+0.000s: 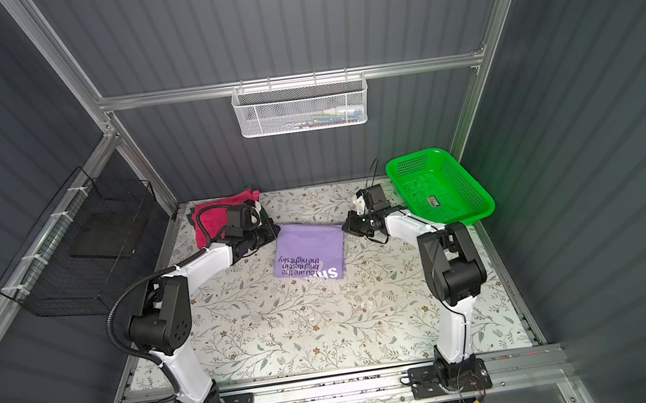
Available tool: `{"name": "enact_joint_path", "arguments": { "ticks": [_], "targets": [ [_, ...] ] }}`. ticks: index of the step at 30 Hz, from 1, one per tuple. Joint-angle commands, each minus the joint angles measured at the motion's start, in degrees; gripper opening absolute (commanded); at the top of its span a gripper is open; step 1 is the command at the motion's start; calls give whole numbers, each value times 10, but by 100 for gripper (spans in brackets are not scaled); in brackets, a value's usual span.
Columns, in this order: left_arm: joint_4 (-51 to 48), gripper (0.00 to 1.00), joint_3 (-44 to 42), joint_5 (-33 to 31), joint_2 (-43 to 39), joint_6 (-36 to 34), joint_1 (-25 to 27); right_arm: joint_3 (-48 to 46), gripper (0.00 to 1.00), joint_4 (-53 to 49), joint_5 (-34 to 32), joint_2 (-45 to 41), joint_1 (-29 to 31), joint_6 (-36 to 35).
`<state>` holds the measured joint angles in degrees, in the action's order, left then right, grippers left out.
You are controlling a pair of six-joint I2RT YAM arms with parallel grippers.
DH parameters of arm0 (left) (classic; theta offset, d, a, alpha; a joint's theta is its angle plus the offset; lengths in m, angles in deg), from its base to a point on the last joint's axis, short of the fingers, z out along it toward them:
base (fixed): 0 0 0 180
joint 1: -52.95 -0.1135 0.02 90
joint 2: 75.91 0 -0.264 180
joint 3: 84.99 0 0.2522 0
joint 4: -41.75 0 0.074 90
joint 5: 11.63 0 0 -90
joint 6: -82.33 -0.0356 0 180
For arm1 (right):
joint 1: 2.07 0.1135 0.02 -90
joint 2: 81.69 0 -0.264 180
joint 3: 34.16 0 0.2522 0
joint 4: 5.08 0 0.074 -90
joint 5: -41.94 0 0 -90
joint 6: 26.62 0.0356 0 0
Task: Fold and stack the t-shirts
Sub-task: 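Release the fold and grasp the folded shirt's far edge with both grippers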
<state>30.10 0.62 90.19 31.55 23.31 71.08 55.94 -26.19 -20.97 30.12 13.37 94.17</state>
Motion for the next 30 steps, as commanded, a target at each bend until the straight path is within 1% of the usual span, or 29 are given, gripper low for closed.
{"name": "enact_joint_path", "arguments": {
  "ticks": [1, 2, 3, 4, 5, 6, 7, 9, 11, 13, 15, 18, 21, 25, 30],
  "targets": [
    [23, 3, 9, -23, 24, -18, -7, 17, 16, 28, 19, 26, -9, -7],
    [28, 13, 10, -24, 32, -24, -7, 19, 27, 32, 20, 34, -12, -9],
    [36, 27, 13, -22, 42, -36, -8, 18, 34, 36, 20, 38, -14, -11],
    [45, 34, 13, -21, 48, -50, -8, 12, 39, 45, 22, 37, -15, -14],
    [57, 38, 10, -27, 51, -62, -8, 1, 48, 58, 18, 29, -15, -16],
    [69, 41, 4, -34, 48, -72, -8, -20, 59, 72, 11, 13, -13, -16],
    [76, 42, -4, -34, 41, -81, -9, -43, 63, 91, 4, -7, -10, -17],
    [87, 43, -26, -23, 14, -97, -9, -90, 65, 112, -21, -55, 2, -15],
    [100, 44, -48, 7, -4, -91, -9, -107, 65, 113, -13, -74, 11, -1],
    [121, 44, -58, 58, 2, -68, -9, -98, 65, 108, 16, -66, 18, 18],
    [153, 43, -60, 111, 27, -43, -9, -79, 64, 116, 42, -42, 26, 38],
    [221, 42, -59, 135, 65, 7, -9, -41, 63, 121, 47, -2, 39, 54],
    [243, 41, -34, 137, 102, 22, -8, -2, 63, 128, 51, 41, 45, 68],
    [224, 41, 8, 124, 142, 24, -8, 41, 62, 135, 58, 101, 44, 89],
    [218, 41, 31, 78, 177, 9, -9, 53, 61, 164, 30, 145, 40, 111]
  ]
}}
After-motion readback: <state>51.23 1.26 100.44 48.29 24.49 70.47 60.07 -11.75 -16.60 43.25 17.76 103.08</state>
